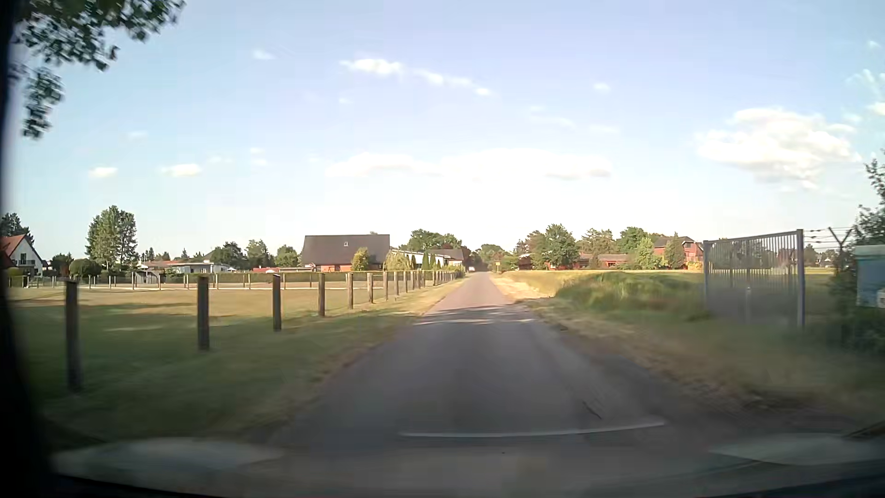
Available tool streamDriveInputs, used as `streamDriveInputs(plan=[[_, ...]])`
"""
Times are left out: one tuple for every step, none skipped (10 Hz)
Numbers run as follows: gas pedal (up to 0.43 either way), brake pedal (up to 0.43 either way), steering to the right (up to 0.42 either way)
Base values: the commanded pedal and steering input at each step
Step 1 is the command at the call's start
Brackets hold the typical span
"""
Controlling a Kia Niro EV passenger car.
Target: Follow the waypoints while adhering to traffic rules and regulations
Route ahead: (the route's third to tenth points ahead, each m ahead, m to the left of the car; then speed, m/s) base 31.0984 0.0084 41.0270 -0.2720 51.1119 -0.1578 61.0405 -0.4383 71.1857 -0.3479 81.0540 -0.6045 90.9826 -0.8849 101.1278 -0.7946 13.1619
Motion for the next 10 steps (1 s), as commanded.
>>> streamDriveInputs(plan=[[0.169, 0.006, 0.003], [0.150, 0.006, 0.003], [0.150, 0.006, 0.003], [0.150, 0.006, 0.003], [0.150, 0.006, 0.003], [0.150, 0.006, 0.003], [0.150, 0.006, 0.003], [0.150, 0.006, 0.002], [0.150, 0.006, 0.003], [0.150, 0.006, 0.002]])
